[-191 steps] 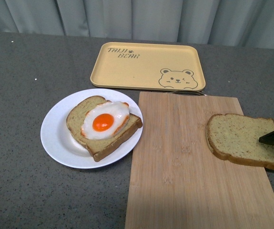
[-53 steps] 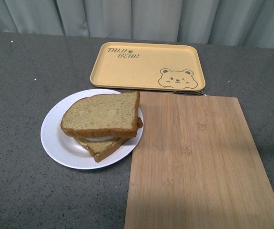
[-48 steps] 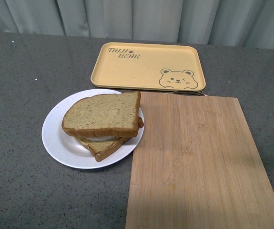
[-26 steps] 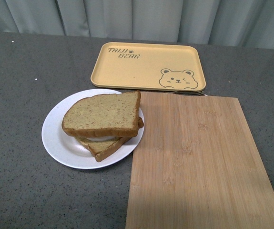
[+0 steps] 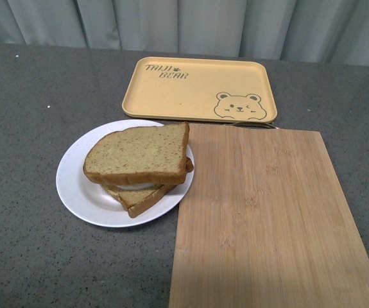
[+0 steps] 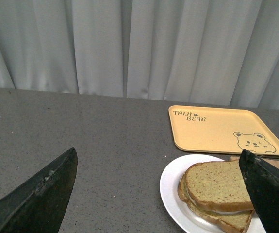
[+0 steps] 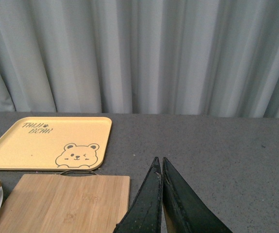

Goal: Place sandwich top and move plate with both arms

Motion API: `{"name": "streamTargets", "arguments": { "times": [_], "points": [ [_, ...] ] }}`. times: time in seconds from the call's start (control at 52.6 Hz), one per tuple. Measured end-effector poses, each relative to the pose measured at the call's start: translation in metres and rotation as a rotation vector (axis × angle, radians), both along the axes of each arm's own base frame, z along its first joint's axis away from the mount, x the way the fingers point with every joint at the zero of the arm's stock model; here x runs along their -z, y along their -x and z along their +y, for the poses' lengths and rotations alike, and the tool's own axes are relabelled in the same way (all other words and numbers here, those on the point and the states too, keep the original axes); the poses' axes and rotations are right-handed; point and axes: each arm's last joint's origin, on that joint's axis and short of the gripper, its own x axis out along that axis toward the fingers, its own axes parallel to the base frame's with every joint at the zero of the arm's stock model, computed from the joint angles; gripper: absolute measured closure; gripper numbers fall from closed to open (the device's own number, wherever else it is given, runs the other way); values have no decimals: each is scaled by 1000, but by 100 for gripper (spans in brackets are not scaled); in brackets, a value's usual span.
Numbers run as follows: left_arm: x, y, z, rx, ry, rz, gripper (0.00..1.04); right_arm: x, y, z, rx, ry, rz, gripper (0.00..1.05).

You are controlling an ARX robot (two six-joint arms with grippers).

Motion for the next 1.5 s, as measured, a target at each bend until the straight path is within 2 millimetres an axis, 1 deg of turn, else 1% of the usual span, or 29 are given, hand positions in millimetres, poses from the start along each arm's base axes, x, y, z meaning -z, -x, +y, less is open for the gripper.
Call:
{"name": "streamTargets", "arguments": {
  "times": [0.228,0.514,1.046,1.141,1.218,1.332,1.351,1.408,1.503],
  "points": [
    [0,0,0,0,0,0,7,-3,12,0,0,0,-11,104],
    [0,0,0,0,0,0,7,-5,22,0,0,0,-17,104],
    [0,0,0,0,0,0,7,-4,31,0,-1,0,-17,104],
    [0,0,0,0,0,0,7,1,38,0,-3,0,18,104],
    [0,0,0,0,0,0,7,-2,41,0,-3,0,-13,104],
    [0,0,0,0,0,0,7,-1,41,0,-3,0,-12,104],
    [0,0,0,0,0,0,7,-1,41,0,-3,1,-12,103],
    [0,0,0,0,0,0,7,-1,41,0,-3,1,-12,96],
    [0,0,0,0,0,0,7,-1,41,0,-3,1,-12,80]
  ]
}}
